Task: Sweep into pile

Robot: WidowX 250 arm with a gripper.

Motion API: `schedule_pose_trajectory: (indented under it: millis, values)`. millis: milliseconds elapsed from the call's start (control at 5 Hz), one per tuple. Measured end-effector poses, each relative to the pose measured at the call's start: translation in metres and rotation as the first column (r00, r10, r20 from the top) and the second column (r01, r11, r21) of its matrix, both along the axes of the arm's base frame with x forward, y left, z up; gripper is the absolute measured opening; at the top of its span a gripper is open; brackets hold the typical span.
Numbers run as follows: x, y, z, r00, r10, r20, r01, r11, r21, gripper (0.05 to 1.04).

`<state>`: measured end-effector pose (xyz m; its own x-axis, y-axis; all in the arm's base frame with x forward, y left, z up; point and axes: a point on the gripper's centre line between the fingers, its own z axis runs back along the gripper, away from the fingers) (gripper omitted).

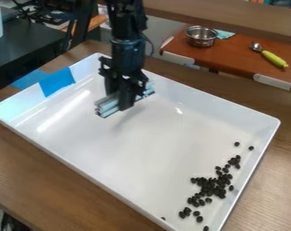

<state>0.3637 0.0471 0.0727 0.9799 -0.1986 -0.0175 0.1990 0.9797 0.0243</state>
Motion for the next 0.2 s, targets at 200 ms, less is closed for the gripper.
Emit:
schedule_pose_trajectory:
  millis: [200]
  values:
    - [-0.0107,0.0153,-0.004,0.996,0.076,-0.041,-0.076,0.997,0.007,0.391]
